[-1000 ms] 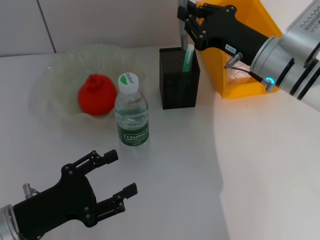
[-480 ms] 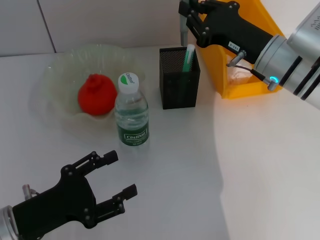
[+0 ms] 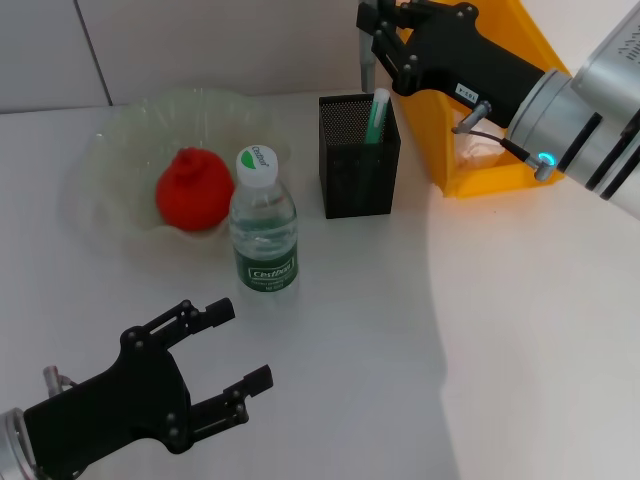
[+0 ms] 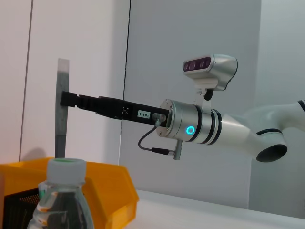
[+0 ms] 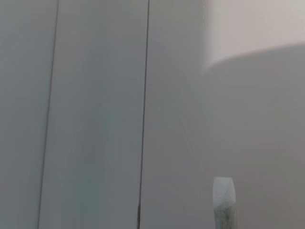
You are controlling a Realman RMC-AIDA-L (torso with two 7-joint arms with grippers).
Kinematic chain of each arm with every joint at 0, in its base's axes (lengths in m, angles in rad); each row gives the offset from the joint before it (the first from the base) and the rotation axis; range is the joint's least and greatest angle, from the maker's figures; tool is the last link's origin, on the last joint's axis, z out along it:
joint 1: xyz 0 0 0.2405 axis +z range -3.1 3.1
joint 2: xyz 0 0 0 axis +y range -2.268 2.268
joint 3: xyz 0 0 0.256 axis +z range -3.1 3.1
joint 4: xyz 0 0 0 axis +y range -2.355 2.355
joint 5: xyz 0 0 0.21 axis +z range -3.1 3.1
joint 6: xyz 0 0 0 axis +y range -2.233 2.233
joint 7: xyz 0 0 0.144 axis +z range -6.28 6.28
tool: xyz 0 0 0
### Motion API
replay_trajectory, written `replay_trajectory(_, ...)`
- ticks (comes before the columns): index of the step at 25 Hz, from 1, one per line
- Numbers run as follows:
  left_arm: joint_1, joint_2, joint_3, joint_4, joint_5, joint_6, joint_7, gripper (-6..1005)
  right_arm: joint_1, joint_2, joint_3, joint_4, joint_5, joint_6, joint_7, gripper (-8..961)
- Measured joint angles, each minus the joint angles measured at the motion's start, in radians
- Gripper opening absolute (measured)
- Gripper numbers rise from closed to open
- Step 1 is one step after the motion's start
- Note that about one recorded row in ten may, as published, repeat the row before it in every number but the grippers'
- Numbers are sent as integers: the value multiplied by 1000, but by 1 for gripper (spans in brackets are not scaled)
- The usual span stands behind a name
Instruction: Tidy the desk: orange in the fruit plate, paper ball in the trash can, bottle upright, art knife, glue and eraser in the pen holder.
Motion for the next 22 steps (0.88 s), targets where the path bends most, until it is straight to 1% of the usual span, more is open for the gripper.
replay_trajectory(11,5,-1,-2,0,0,-6,0,786,3,-1,0,0,-7,2,-2,161)
replay_trajectory(16,4,-1,-2,0,0,-8,0,787,13,-1,-1,1,-7,35,1,164)
replay_trajectory(22,1,0,-2,-1,0,-12,-5,787,34,1,-9,40,-3,53,-2,168)
